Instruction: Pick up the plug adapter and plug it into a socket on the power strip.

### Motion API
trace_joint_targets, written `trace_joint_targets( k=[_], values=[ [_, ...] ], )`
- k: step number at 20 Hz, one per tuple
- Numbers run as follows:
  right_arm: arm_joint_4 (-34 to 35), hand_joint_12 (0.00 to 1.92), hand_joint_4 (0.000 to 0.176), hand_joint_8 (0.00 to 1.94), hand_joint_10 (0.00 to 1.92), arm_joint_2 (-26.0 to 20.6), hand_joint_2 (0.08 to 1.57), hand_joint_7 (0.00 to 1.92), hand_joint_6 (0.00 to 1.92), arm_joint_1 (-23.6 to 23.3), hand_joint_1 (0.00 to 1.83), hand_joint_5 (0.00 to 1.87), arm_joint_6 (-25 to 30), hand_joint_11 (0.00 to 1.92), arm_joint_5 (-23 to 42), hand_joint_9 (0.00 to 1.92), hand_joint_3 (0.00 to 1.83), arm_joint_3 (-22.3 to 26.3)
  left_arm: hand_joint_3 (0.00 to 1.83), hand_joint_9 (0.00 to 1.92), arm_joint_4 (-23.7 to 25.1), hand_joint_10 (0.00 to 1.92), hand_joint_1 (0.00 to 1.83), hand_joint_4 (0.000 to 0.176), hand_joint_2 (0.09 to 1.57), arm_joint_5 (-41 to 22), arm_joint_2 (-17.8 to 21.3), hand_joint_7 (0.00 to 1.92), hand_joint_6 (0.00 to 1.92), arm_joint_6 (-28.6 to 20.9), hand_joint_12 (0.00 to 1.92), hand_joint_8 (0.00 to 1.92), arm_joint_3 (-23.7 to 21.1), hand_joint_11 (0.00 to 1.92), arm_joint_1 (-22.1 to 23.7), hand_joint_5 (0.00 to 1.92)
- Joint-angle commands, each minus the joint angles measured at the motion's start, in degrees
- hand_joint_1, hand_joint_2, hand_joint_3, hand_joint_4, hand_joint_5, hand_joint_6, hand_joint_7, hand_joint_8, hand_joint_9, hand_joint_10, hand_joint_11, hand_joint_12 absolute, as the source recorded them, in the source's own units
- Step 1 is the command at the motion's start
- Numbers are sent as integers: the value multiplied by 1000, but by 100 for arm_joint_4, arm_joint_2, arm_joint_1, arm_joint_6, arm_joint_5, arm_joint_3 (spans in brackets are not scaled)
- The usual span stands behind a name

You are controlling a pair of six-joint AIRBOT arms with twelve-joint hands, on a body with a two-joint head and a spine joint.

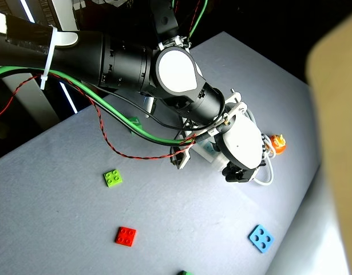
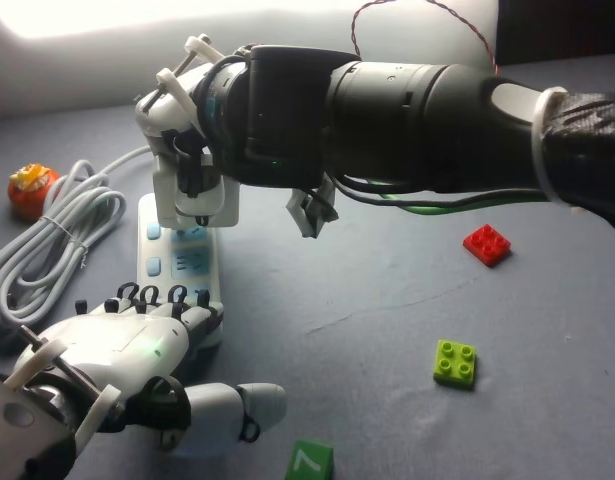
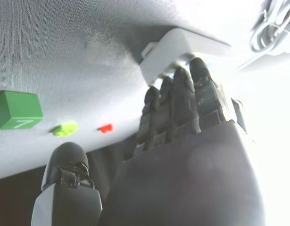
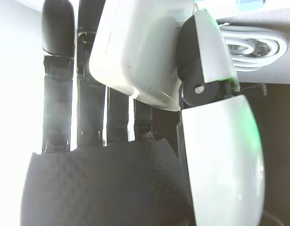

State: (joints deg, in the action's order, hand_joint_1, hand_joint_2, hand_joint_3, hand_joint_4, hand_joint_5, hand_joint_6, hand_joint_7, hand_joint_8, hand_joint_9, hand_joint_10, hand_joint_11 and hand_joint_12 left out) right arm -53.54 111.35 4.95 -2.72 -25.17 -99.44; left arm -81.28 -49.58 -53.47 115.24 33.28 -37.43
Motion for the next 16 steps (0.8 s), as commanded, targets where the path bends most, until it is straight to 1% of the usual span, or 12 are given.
trace_joint_targets(
  k=[1,3,5,6,7,8,11,13,15,16],
  values=[
    [-166,1035,0,921,8,38,1122,1062,1071,-73,1220,887,-6,803,317,1258,0,-49,0,140,77,1,0,0,1152,-175,-36,146,4,-9,294,2,-6,0,6,143],
    [-166,1029,0,940,5,132,1127,1051,1086,-104,1217,878,-92,797,273,1251,1,-155,0,141,77,1,0,0,1152,-175,-36,148,4,-9,292,2,-7,0,0,144],
    [-166,1034,0,864,14,241,1105,1095,1003,-136,1227,933,-180,826,163,1281,0,-254,0,143,77,1,0,0,1147,-175,-36,151,1,-9,275,2,-7,0,-10,140],
    [-165,1034,0,905,11,267,1113,1071,1038,-140,1221,909,-186,804,150,1265,3,-266,0,142,77,0,0,0,1147,-175,-36,149,0,-9,271,1,-7,0,-13,137],
    [-165,1034,0,905,11,289,1113,1071,1038,-140,1221,909,-187,804,107,1265,3,-274,0,142,77,0,0,0,1147,-175,-36,149,0,-9,271,1,-7,0,-13,137],
    [-165,1030,0,876,13,322,1107,1088,1010,-130,1225,928,-189,813,89,1271,0,-290,0,130,77,1,0,0,1152,-175,-36,136,0,-10,239,0,-7,0,-14,128],
    [-153,1020,0,853,12,387,1101,1100,996,-96,1228,939,-256,822,82,1275,0,-318,0,133,77,1,0,0,1151,-174,-35,135,0,-10,255,0,-7,0,-15,128],
    [21,1037,0,902,5,403,1115,1069,1044,-72,1220,909,-339,808,47,1264,1,-321,0,142,77,3,0,0,1150,-174,-34,148,2,-10,274,4,-8,0,-17,139],
    [159,1016,0,865,9,408,1105,1095,1015,7,1226,924,-352,828,18,1280,0,-319,0,137,77,2,0,0,1152,-174,-34,145,1,-10,264,2,-8,0,-17,138],
    [178,1013,0,877,6,407,1108,1085,1025,46,1224,921,-352,818,18,1274,1,-318,0,127,77,2,0,0,1151,-174,-34,134,2,-10,234,2,-8,0,-17,126]
  ],
)
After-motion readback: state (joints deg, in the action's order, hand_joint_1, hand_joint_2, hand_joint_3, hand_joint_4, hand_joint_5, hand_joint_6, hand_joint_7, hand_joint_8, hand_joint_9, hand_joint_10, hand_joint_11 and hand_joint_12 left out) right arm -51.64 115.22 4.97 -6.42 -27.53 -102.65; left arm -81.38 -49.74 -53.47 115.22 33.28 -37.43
